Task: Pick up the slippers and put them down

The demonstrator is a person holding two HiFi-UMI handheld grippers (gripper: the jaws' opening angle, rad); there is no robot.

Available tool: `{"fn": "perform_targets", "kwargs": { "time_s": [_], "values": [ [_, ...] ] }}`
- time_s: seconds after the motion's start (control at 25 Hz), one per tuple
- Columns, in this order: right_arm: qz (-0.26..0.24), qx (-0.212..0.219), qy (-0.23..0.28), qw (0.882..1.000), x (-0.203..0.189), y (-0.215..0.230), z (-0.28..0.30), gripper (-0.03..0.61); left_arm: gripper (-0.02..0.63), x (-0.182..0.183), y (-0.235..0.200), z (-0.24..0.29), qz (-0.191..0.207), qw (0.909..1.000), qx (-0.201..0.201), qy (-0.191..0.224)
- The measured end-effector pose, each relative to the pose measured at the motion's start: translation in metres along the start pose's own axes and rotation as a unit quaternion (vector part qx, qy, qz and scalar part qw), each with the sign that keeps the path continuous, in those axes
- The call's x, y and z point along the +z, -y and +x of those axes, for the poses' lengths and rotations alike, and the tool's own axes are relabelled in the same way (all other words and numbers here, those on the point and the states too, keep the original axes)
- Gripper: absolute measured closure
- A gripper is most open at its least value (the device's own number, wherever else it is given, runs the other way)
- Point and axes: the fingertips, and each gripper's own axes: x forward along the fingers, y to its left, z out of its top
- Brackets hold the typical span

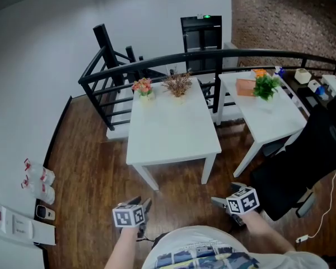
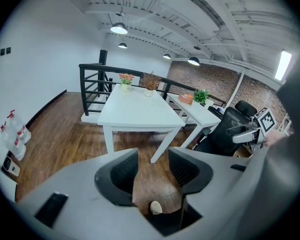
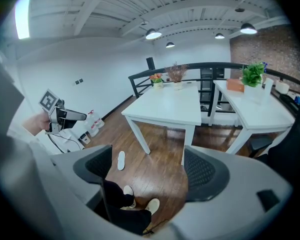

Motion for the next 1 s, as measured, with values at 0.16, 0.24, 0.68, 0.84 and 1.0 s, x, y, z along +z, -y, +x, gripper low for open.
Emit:
{"fn": "perform_targets", "kwargs": {
  "time_s": [0.16,0.24,0.68,0.84,1.0],
  "values": [
    [0.006,0.005,0.0,1.0,-0.006,0.007,-0.008,0.116,0.423,-0.004,0.01,0.004,-0.002,1.0,0.005,-0.003],
    [0.006,0.004,0.0,1.0,-0.011,0.011,-0.011,0.116,0.423,-0.003,0.016,0.004,0.0,1.0,0.004,-0.004],
    [0.0,0.019,-0.006,1.0,-0.01,0.016,-0.008,0.117,0.422,-0.001,0.024,0.014,0.002,0.9999,0.008,-0.012],
    [-0.004,0.023,-0.009,1.0,-0.01,0.014,-0.003,0.118,0.423,-0.003,0.021,0.014,-0.003,0.9998,0.013,-0.015],
    [-0.003,0.026,-0.001,1.0,-0.004,0.012,0.0,0.12,0.423,-0.005,0.017,0.016,-0.006,0.9997,0.016,-0.016]
  ]
}}
